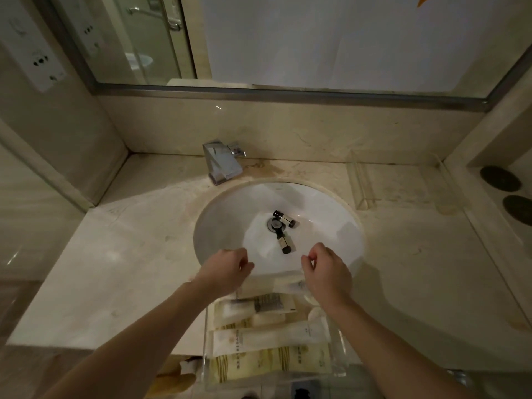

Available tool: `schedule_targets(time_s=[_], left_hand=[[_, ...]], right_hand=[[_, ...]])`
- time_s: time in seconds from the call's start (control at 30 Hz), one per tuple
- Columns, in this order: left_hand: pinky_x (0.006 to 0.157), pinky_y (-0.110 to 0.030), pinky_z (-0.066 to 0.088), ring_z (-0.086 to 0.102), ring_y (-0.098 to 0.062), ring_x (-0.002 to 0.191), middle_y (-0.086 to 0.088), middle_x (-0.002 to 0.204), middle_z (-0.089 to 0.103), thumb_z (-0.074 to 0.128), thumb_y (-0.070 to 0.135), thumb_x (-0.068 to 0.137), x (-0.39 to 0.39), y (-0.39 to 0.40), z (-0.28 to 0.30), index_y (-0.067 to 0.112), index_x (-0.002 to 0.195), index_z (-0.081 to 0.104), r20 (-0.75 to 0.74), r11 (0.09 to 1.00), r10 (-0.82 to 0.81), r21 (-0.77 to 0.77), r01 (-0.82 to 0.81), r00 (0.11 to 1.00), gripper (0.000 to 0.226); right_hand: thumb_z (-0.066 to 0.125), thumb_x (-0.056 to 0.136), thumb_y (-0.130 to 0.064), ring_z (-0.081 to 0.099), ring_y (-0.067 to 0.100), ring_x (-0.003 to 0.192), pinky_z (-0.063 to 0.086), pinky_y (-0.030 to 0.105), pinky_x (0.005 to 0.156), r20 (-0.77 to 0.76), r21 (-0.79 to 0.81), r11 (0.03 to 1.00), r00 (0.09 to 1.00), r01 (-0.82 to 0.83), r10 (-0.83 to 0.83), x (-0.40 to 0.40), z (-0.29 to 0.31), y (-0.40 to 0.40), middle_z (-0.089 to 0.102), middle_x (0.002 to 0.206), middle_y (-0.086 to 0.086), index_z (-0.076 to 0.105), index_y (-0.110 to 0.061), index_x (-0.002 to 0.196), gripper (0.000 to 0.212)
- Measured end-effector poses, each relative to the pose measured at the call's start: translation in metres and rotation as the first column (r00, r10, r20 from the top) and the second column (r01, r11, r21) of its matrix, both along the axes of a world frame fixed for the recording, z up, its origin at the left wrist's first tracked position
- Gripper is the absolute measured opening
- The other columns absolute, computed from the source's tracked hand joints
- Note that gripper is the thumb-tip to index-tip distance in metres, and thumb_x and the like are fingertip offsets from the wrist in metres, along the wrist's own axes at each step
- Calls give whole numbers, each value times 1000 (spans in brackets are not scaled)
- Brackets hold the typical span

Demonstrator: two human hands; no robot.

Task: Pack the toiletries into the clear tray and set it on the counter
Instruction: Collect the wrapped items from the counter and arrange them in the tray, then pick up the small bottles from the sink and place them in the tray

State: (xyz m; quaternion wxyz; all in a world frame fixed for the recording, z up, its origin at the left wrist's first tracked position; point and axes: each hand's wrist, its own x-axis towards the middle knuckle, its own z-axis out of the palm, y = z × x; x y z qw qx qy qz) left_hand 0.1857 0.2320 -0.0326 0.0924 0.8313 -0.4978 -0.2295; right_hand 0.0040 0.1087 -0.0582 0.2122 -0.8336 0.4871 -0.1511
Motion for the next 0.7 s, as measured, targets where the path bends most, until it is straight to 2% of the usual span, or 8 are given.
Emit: schedule_targets(time_s=[0.07, 0.13, 0.2, 0.27, 0.33, 0.43, 0.57, 0.7], left_hand=[[63, -28, 37, 54, -19, 72, 2, 73, 55, 49, 30, 93, 4, -16, 0, 20, 74, 47, -48, 995, 98, -12, -99, 994, 22], [64, -28, 37, 54, -19, 74, 3, 71, 53, 52, 27, 91, 6, -35, -3, 20, 75, 48, -102, 983, 184, 1, -185, 978, 18], [63, -28, 40, 56, -19, 73, 1, 74, 57, 54, 24, 90, 8, -56, -8, 17, 79, 52, -168, 965, 263, 53, -257, 950, 13], [58, -29, 49, 60, -19, 63, -5, 75, 64, 55, 21, 88, 10, -79, -19, 15, 75, 53, -285, 928, 372, 137, -347, 883, 14], [64, -33, 58, 62, -22, 58, -12, 78, 70, 56, 17, 86, 12, -102, -31, 14, 70, 52, -351, 890, 455, 219, -400, 819, 17], [74, -36, 61, 67, -25, 61, -17, 85, 74, 57, 17, 85, 14, -135, -53, 9, 70, 55, -349, 849, 522, 298, -436, 779, 17], [52, -22, 51, 61, -14, 45, -5, 58, 65, 60, 28, 84, 16, -168, -87, 9, 77, 55, -295, 799, 580, 388, -460, 759, 21], [44, -21, 40, 57, -12, 46, -2, 56, 58, 60, 43, 84, 12, -193, -120, 8, 78, 55, -248, 760, 615, 440, -478, 749, 35]], right_hand=[[57, 88, -28, 58, 23, 68, 43, 30, 53, 22, 63, 998, 1000, 19, -21, 7, 2, -14, 61, 77, 1, 52, -14, 82, 16], [57, 87, -26, 60, 24, 71, 51, 34, 59, 35, 136, 990, 999, 25, -30, 13, 1, -29, 64, 78, 3, 55, -15, 83, 13], [57, 87, -24, 61, 23, 72, 53, 35, 63, 13, 211, 977, 1000, 19, -22, 19, -3, -45, 65, 79, 3, 57, -15, 83, 10], [57, 87, -23, 61, 22, 74, 52, 34, 65, -16, 275, 961, 1000, 20, -17, 27, -11, -62, 66, 82, 2, 58, -16, 84, 7], [56, 88, -22, 61, 21, 75, 51, 33, 66, -47, 311, 950, 999, 11, 4, 37, -20, -80, 65, 83, 2, 59, -16, 85, 7], [54, 87, -20, 60, 20, 77, 53, 34, 69, -61, 338, 941, 997, -20, 43, 56, -39, -107, 64, 86, 1, 56, -20, 81, 7], [54, 89, -21, 59, 20, 84, 52, 35, 72, -84, 327, 942, 990, -77, 110, 84, -71, -142, 62, 94, 1, 56, -21, 88, 2], [52, 92, -24, 58, 25, 87, 44, 32, 67, -103, 276, 954, 983, -120, 153, 109, -109, -169, 61, 98, 3, 56, -17, 95, 9]])
